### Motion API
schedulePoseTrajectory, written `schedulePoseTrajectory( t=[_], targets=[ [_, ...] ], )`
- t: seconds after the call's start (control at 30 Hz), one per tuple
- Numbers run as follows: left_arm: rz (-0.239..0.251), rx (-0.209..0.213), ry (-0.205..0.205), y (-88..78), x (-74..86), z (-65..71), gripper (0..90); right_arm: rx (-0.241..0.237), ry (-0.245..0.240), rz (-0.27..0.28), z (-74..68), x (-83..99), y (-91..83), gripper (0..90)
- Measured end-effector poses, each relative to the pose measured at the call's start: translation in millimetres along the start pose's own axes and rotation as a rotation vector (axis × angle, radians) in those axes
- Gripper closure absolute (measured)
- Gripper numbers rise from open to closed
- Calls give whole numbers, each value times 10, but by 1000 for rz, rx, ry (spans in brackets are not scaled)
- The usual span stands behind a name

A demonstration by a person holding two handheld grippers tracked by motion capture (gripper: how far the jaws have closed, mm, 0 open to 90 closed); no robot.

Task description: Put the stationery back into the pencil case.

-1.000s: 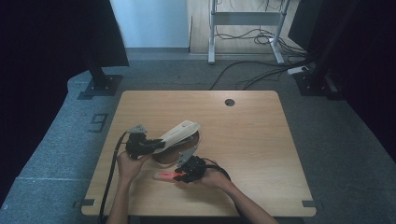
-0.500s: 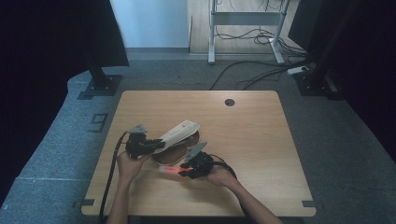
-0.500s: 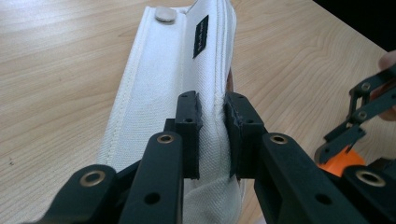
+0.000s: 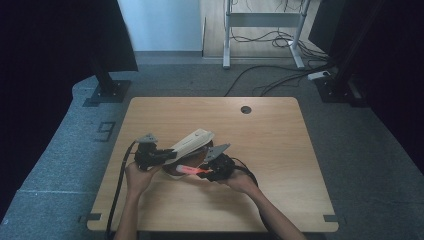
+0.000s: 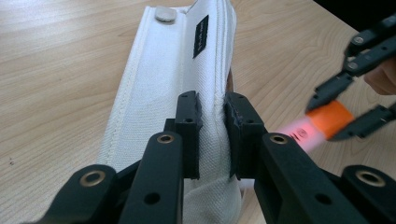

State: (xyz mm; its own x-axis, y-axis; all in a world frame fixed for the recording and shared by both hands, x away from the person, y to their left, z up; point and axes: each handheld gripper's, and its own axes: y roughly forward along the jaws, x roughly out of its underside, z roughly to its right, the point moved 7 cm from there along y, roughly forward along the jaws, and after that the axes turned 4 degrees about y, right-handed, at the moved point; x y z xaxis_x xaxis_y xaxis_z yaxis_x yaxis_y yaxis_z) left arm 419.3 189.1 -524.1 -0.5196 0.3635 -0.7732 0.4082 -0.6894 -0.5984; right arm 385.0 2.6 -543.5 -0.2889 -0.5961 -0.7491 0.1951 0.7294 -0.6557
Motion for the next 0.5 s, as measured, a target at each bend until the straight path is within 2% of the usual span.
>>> schedulePoseTrajectory(
  t=[0.23,0.5],
  targets=[
    [0,0,0,0,0,3,765,43,18,-16,158,15,95,660],
    [0,-1,1,1,0,3,765,67,3,-37,209,-29,293,660]
  ],
)
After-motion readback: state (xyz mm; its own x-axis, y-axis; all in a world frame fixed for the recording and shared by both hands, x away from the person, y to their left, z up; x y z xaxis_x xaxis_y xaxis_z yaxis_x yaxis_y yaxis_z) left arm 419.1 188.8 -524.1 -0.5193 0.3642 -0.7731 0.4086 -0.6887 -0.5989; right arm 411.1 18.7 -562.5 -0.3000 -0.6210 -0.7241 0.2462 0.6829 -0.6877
